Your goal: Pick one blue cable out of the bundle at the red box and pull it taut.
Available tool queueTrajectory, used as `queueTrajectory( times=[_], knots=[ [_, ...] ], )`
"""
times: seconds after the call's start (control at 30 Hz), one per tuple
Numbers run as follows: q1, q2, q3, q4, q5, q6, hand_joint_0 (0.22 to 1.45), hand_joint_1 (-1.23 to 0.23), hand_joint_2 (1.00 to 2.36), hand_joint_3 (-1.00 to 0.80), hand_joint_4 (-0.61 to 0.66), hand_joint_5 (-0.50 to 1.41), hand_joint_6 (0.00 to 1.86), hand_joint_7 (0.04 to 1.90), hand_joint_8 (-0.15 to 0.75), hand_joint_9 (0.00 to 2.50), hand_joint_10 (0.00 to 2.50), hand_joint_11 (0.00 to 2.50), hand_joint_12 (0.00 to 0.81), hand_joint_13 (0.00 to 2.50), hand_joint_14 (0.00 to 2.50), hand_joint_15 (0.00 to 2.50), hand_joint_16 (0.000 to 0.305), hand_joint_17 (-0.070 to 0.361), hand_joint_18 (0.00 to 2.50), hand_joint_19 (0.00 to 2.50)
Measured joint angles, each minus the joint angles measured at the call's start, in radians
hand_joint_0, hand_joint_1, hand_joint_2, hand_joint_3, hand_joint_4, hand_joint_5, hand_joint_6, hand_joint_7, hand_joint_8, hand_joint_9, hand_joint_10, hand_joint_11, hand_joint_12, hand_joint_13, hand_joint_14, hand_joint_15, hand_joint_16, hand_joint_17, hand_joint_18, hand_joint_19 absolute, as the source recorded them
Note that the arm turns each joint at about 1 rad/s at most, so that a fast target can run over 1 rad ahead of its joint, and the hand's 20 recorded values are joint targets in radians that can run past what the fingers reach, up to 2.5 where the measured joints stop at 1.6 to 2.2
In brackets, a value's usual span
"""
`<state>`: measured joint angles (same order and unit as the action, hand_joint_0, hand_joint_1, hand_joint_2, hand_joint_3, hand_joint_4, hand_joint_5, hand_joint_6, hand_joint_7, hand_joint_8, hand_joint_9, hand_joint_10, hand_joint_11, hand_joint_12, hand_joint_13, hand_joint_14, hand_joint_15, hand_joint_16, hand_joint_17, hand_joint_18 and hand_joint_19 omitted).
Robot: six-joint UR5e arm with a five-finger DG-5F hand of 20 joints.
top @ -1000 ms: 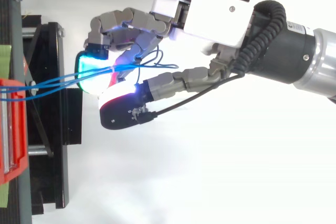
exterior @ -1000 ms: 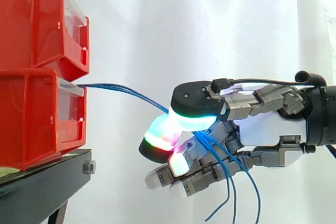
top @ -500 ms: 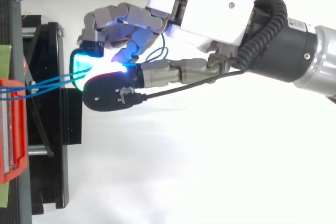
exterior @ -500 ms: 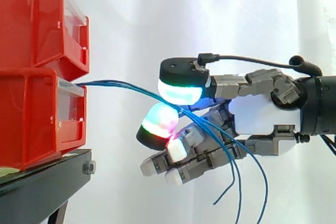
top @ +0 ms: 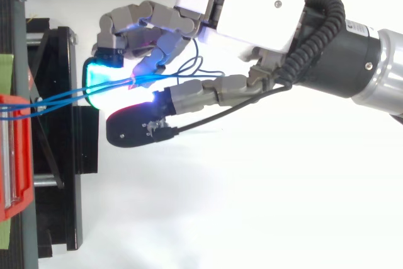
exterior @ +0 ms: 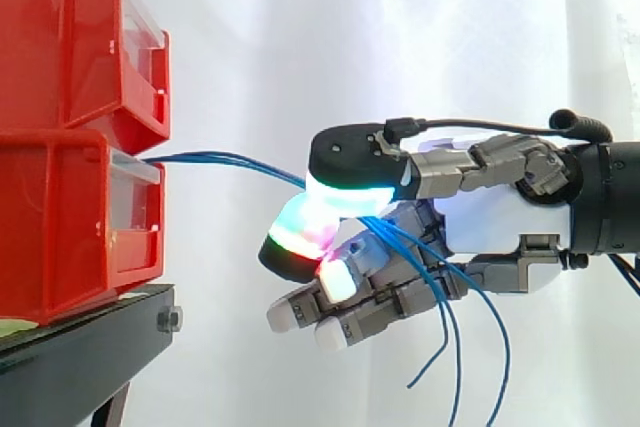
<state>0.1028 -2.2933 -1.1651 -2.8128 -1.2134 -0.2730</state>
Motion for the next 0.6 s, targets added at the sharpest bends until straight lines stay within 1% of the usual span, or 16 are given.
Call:
queueTrajectory(
  times=[0.03,0.07,0.1,0.13,0.17,0.2,0.23,0.27,0.3,0.37,0.4,0.47,0.57,0.6],
  knots=[
    [0.000,0.000,0.000,0.000,0.000,0.000,0.59,-0.86,1.01,-0.30,0.18,-0.06,0.73,1.09,0.307,0.96,0.01,0.50,0.332,0.45,0.01,0.15,0.047,0.105,0.51,0.23],
    [0.000,0.000,0.000,-0.001,0.000,0.000,0.60,-0.88,1.01,-0.35,0.20,-0.07,0.74,1.09,0.311,0.95,0.01,0.50,0.333,0.44,0.01,0.15,0.047,0.106,0.50,0.24],
    [0.000,0.000,0.000,-0.002,0.000,0.000,0.57,-0.90,1.00,-0.45,0.22,-0.07,0.75,1.09,0.307,0.95,0.01,0.51,0.339,0.44,0.01,0.15,0.048,0.108,0.50,0.25],
    [0.000,0.000,0.000,-0.003,0.000,0.001,0.56,-0.88,1.00,-0.47,0.23,-0.07,0.75,1.07,0.304,0.95,0.01,0.51,0.342,0.43,0.01,0.16,0.049,0.109,0.50,0.26],
    [0.000,0.000,0.000,-0.005,0.000,0.001,0.51,-0.80,1.00,-0.50,0.22,-0.06,0.73,1.06,0.299,0.96,0.01,0.48,0.352,0.44,0.01,0.15,0.051,0.115,0.50,0.27],
    [0.000,0.000,0.000,-0.008,0.000,0.001,0.50,-0.73,1.00,-0.50,0.20,-0.05,0.71,1.08,0.298,0.99,0.01,0.48,0.354,0.44,0.01,0.15,0.052,0.117,0.51,0.27],
    [0.000,0.000,0.000,-0.013,0.000,0.001,0.49,-0.70,1.00,-0.50,0.20,-0.05,0.69,1.10,0.295,0.99,0.01,0.47,0.354,0.44,0.01,0.15,0.052,0.117,0.51,0.27],
    [0.000,0.000,0.000,-0.019,-0.001,0.001,0.51,-0.63,1.00,-0.50,0.20,-0.04,0.67,1.14,0.292,1.02,0.01,0.46,0.349,0.45,0.01,0.15,0.051,0.115,0.50,0.28],
    [0.000,0.000,0.000,-0.027,-0.002,0.001,0.53,-0.57,1.00,-0.47,0.19,-0.03,0.65,1.19,0.285,1.02,0.01,0.46,0.340,0.45,0.01,0.15,0.049,0.111,0.49,0.29],
    [0.000,0.000,0.000,-0.040,-0.002,0.002,0.58,-0.55,1.01,-0.39,0.16,-0.03,0.64,1.25,0.289,1.03,0.01,0.46,0.330,0.46,0.01,0.15,0.047,0.105,0.48,0.30],
    [-0.001,0.000,0.000,-0.047,-0.003,0.003,0.59,-0.58,1.01,-0.34,0.16,-0.05,0.68,1.20,0.304,1.04,0.01,0.49,0.332,0.48,0.01,0.17,0.047,0.105,0.49,0.29],
    [-0.001,0.000,0.000,-0.059,-0.003,0.004,0.59,-0.60,1.01,-0.30,0.17,-0.06,0.71,1.13,0.314,1.04,0.01,0.50,0.337,0.49,0.01,0.18,0.047,0.105,0.51,0.29],
    [-0.003,0.000,0.000,-0.071,-0.004,0.006,0.58,-0.65,1.02,-0.24,0.17,-0.07,0.73,1.15,0.321,1.02,0.02,0.53,0.340,0.50,0.01,0.18,0.047,0.106,0.52,0.28],
    [-0.003,0.000,0.001,-0.073,-0.004,0.006,0.58,-0.66,1.02,-0.22,0.17,-0.08,0.77,1.09,0.329,1.02,0.01,0.53,0.342,0.51,0.01,0.18,0.047,0.107,0.53,0.29]
  ],
)
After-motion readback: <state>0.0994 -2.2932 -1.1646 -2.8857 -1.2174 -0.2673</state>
